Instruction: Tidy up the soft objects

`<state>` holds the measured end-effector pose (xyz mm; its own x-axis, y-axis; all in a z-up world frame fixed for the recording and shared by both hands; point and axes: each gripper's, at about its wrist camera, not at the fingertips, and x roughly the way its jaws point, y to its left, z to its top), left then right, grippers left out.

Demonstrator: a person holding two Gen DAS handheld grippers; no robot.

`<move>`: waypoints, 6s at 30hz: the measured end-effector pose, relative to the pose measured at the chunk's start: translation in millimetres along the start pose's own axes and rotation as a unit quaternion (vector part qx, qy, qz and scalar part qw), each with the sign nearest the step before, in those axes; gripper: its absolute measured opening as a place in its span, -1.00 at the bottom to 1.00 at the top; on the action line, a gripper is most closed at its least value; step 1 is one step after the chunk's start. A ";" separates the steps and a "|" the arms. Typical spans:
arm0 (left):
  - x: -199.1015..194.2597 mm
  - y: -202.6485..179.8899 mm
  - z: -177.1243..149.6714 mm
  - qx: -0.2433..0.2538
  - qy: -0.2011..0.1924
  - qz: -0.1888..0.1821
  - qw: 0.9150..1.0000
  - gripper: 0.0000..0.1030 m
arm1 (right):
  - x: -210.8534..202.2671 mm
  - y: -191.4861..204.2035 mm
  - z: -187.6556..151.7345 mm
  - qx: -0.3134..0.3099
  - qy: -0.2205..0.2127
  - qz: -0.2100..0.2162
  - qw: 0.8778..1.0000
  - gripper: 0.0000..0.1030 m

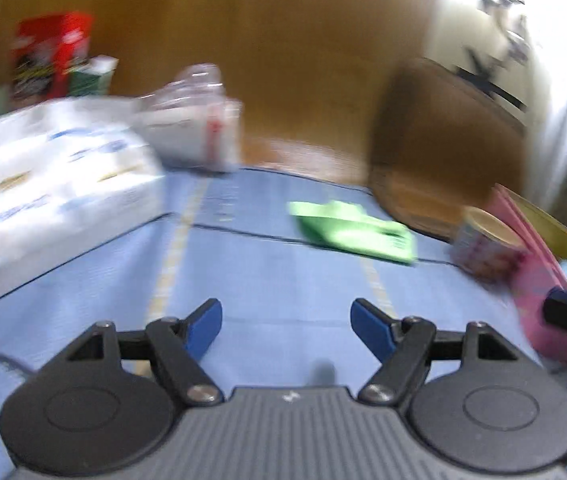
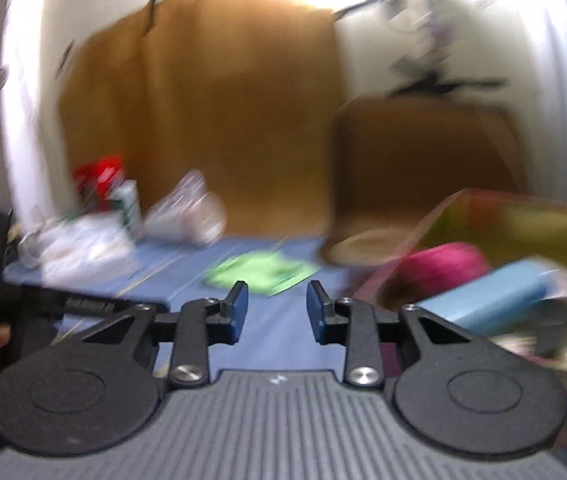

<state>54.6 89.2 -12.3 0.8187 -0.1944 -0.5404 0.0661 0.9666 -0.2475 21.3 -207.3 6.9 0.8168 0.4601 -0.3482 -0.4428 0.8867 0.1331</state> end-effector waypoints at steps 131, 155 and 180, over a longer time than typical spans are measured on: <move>-45.1 -188.4 -53.8 0.184 0.047 -0.072 0.979 0.99 | -141.3 -48.4 -60.5 0.212 -0.101 -0.191 0.953 0.68; -47.0 -212.1 -67.8 0.264 0.037 -0.012 0.964 0.99 | -134.3 -63.1 -67.3 0.250 -0.097 -0.198 0.943 0.77; -47.4 -208.5 -70.3 0.263 0.046 -0.014 0.964 0.99 | -131.3 -56.1 -69.0 0.234 -0.097 -0.201 0.946 0.78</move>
<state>-38.2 -114.8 8.4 0.7603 -0.2129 -0.6136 0.3872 0.9071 0.1651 -86.6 -320.6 -18.9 0.9568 0.0407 -0.2878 0.0935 0.8944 0.4374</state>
